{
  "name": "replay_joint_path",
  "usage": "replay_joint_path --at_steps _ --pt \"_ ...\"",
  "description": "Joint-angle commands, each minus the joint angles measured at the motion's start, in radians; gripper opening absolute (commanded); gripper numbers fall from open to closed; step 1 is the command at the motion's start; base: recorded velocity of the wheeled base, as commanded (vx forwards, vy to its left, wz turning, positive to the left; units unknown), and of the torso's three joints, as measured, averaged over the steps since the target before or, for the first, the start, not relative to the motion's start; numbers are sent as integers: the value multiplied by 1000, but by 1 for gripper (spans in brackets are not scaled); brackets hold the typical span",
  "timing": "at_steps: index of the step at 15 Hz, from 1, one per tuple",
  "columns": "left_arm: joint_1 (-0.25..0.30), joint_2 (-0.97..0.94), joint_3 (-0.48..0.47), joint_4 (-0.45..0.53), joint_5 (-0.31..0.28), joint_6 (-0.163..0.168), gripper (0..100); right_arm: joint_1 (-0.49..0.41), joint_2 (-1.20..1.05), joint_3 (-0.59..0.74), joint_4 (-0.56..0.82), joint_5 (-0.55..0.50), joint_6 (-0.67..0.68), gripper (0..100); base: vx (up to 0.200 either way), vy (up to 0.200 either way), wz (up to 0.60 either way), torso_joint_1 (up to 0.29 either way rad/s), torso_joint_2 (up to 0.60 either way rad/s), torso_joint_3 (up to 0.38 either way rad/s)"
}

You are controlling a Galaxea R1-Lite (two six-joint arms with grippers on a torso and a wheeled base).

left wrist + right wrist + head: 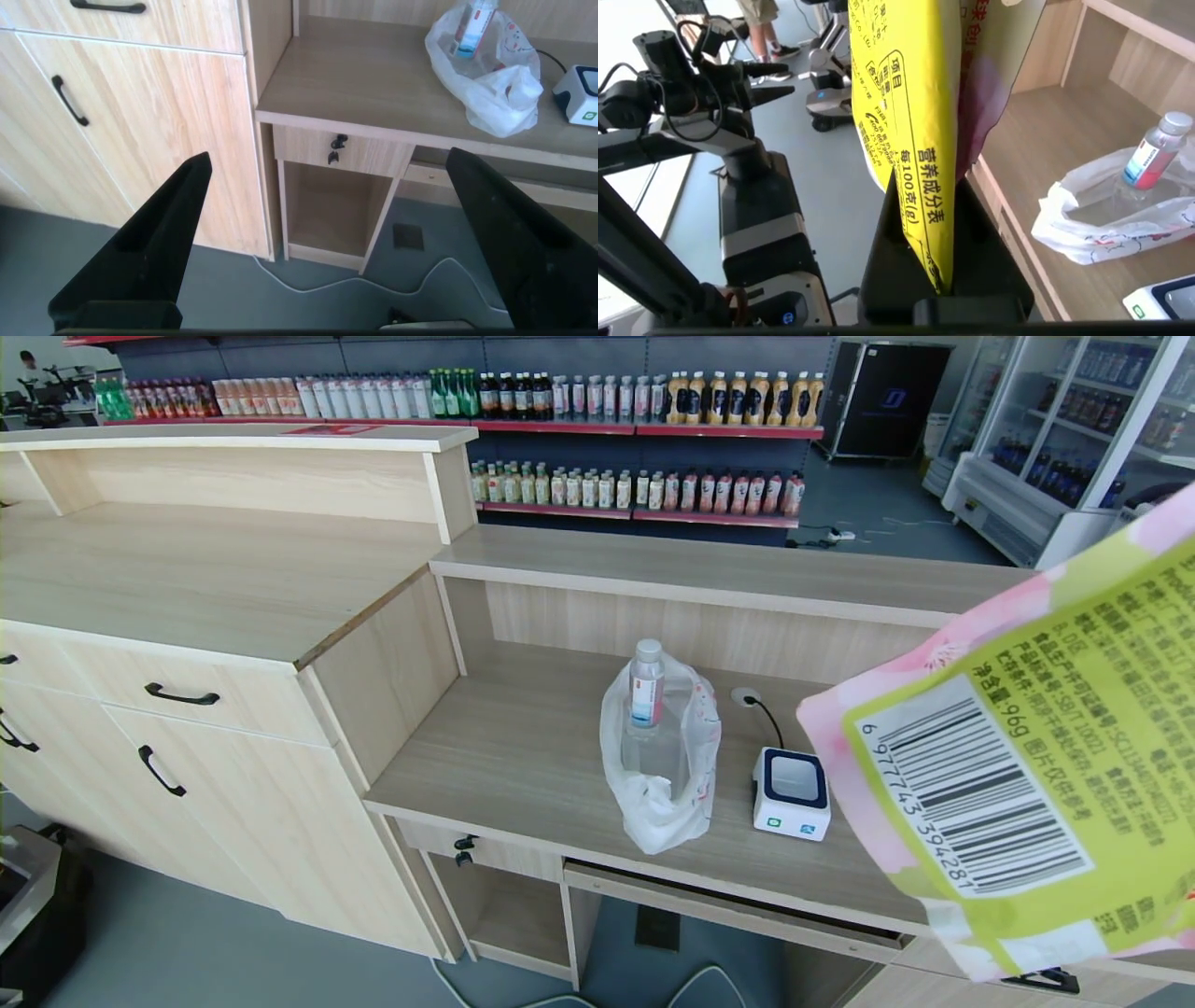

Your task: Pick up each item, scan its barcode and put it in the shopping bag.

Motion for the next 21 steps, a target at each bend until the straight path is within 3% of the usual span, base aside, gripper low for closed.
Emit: replay_joint_path --at_steps 1,3,6,7,9,13,17,21 --pt "0 0 0 0 0 0 100 -2 5 0 -1 -4 -1 0 0 0 0 0 0 0" --pt "0 0 0 0 0 0 100 -37 45 2 -7 -25 -27 0 0 0 0 0 0 0" --pt "0 0 0 0 0 0 100 -203 189 19 -15 -285 -273 0 0 0 0 0 0 0" --pt "0 0 0 0 0 0 100 -321 249 42 -19 -403 -460 0 0 0 0 0 0 0" --pt "0 0 0 0 0 0 100 -398 298 83 -101 -426 -552 0 0 0 0 0 0 0" --pt "0 0 0 0 0 0 100 -408 436 192 -516 -467 -597 0 0 0 0 0 0 0" --pt "0 0 0 0 0 0 100 -474 488 203 -549 -459 -847 0 0 0 0 0 0 0" --pt "0 0 0 0 0 0 100 -485 594 210 -615 -467 -985 0 0 0 600 4 5 1"
